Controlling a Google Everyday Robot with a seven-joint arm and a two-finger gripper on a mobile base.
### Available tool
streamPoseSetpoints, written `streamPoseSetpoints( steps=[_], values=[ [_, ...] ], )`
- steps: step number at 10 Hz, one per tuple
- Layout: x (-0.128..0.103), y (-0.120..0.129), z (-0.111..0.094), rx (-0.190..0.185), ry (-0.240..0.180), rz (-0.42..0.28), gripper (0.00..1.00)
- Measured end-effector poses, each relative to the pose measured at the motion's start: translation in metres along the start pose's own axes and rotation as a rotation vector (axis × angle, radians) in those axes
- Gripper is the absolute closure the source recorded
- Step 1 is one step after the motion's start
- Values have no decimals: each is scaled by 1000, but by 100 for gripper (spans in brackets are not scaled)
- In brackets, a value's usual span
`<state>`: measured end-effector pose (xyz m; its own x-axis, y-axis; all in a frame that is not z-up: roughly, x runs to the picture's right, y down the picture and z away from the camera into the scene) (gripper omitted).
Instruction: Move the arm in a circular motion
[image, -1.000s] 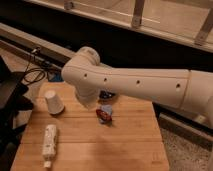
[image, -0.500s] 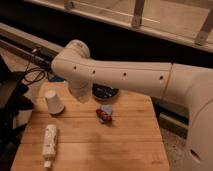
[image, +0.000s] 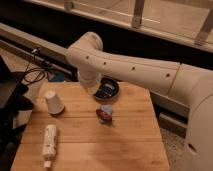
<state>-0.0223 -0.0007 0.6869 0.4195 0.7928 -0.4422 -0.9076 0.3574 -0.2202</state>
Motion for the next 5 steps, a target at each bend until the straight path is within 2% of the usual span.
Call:
streamPoseSetpoints(
  steps=[2, 4, 5],
  values=[
    [13, -3, -4, 8, -10, 22, 90],
    [29, 8, -7, 6, -16, 16, 90],
    [31, 14, -7, 21, -17, 5, 90]
  ],
)
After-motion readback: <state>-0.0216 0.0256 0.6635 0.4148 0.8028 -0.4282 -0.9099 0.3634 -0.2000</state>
